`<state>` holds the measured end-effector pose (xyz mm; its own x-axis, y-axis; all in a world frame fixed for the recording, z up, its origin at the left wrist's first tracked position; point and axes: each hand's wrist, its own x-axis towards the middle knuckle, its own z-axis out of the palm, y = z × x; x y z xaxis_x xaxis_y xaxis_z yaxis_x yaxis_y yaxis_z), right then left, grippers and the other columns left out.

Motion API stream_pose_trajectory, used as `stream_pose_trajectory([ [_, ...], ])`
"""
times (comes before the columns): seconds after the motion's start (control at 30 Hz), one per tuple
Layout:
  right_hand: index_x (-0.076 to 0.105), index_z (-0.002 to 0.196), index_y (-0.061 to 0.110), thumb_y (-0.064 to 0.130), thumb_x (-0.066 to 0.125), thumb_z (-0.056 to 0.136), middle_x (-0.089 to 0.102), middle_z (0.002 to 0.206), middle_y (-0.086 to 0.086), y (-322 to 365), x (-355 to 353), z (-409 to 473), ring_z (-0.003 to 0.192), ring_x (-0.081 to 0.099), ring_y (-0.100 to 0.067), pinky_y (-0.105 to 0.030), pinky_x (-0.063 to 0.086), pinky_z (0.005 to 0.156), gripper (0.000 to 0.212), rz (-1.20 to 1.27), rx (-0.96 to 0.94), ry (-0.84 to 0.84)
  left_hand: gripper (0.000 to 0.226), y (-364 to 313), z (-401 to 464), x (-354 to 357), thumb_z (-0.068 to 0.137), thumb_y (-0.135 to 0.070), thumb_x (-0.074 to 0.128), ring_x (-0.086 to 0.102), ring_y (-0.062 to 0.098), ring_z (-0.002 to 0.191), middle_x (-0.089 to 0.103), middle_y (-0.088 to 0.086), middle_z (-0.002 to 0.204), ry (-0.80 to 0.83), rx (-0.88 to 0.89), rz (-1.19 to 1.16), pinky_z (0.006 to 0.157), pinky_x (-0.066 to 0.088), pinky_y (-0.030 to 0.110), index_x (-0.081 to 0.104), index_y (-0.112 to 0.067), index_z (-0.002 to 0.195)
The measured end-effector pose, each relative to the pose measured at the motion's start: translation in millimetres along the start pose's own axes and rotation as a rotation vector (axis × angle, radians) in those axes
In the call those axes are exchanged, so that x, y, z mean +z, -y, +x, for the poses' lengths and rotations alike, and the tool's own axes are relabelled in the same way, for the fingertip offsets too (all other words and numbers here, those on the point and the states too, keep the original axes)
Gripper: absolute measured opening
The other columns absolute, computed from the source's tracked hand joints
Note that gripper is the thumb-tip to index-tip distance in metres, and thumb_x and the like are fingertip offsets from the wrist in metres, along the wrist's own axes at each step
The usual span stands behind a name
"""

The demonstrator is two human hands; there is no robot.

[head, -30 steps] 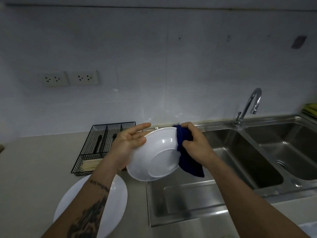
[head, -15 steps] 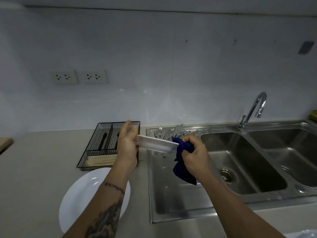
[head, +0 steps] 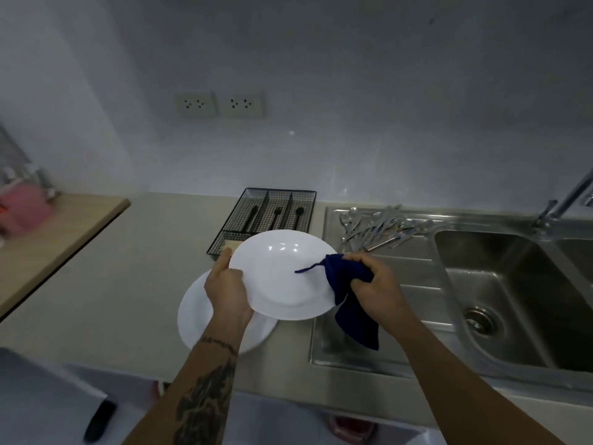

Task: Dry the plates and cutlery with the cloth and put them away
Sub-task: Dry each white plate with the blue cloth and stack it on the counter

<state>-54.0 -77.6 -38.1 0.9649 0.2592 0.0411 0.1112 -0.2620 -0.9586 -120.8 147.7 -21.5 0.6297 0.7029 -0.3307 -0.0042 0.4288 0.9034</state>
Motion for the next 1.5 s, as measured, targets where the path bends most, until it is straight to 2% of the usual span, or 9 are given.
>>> stream_pose_trajectory([
  [0.1,0.065,0.115,0.029,-0.007,0.049,0.082,0.065,0.11,0.008,-3,17,2,0.096,0.062,-0.012,-0.026,0.051,0.076,0.052,-0.094,0.02,0.056,0.053,-4,-4,-21,0.091,0.005,0.042,0.056,0.017,0.099,0.058,-0.004,0.128,-0.091,0.058,0.069,0.071,0.047,0.022,0.057,-0.017,0.136],
  [0.27,0.058,0.13,0.021,-0.001,0.049,0.083,0.061,0.12,0.0,-6,49,5,0.102,0.059,-0.017,-0.028,0.049,0.082,0.053,-0.263,0.089,0.087,0.05,-2,10,-57,0.094,0.007,0.043,0.051,0.017,0.109,0.053,0.0,0.14,-0.172,0.063,0.056,0.085,0.041,0.025,0.056,-0.012,0.137],
  [0.5,0.068,0.098,0.009,0.006,0.056,0.074,0.067,0.089,-0.006,-13,92,6,0.076,0.063,-0.02,-0.034,0.056,0.065,0.028,-0.497,0.224,0.106,0.045,-1,50,-103,0.091,0.005,0.047,0.055,0.022,0.107,0.06,-0.002,0.125,-0.183,0.002,0.061,0.085,0.044,0.032,0.064,-0.015,0.127],
  [0.67,0.065,0.112,0.01,0.013,0.056,0.076,0.064,0.103,-0.01,-27,103,5,0.091,0.061,-0.027,-0.034,0.054,0.077,0.038,-0.644,0.333,0.093,0.044,1,76,-128,0.089,0.006,0.048,0.059,0.024,0.103,0.062,-0.001,0.118,-0.133,-0.026,0.039,0.077,0.049,0.032,0.066,-0.017,0.122],
  [0.77,0.054,0.134,0.008,0.007,0.057,0.079,0.059,0.123,-0.014,-36,106,3,0.107,0.058,-0.03,-0.035,0.052,0.086,0.055,-0.666,0.357,0.082,0.043,3,87,-139,0.088,0.007,0.048,0.061,0.024,0.099,0.065,-0.002,0.113,-0.123,-0.025,0.045,0.071,0.05,0.029,0.068,-0.017,0.116],
  [1.03,0.043,0.145,0.014,0.006,0.057,0.081,0.047,0.143,-0.012,-34,121,2,0.126,0.047,-0.029,-0.034,0.041,0.104,0.066,-0.658,0.339,0.07,0.043,9,100,-146,0.084,0.007,0.049,0.066,0.027,0.103,0.071,0.0,0.11,-0.126,0.02,0.077,0.088,0.055,0.043,0.071,-0.014,0.115],
  [1.2,0.041,0.142,0.026,0.033,0.058,0.081,0.042,0.144,-0.005,-24,129,4,0.129,0.041,-0.032,-0.048,0.039,0.106,0.064,-0.828,0.361,0.142,0.045,11,103,-148,0.083,0.002,0.048,0.066,0.022,0.098,0.071,-0.005,0.105,-0.153,0.048,0.173,0.088,0.056,0.044,0.071,-0.019,0.115],
  [1.4,0.049,0.139,0.02,0.024,0.056,0.082,0.049,0.134,-0.005,2,161,13,0.123,0.047,-0.029,-0.046,0.042,0.103,0.057,-0.777,0.196,0.053,0.045,15,101,-146,0.085,0.002,0.044,0.063,0.019,0.093,0.068,-0.003,0.105,-0.162,0.15,0.299,0.07,0.05,0.022,0.07,-0.02,0.116],
  [1.5,0.038,0.146,0.015,0.024,0.056,0.087,0.042,0.14,-0.01,8,176,16,0.128,0.042,-0.029,-0.041,0.041,0.105,0.063,-0.627,0.273,0.088,0.05,25,106,-151,0.085,0.001,0.045,0.062,0.022,0.102,0.067,-0.002,0.117,-0.094,0.155,0.356,0.079,0.053,0.03,0.065,-0.02,0.126],
])
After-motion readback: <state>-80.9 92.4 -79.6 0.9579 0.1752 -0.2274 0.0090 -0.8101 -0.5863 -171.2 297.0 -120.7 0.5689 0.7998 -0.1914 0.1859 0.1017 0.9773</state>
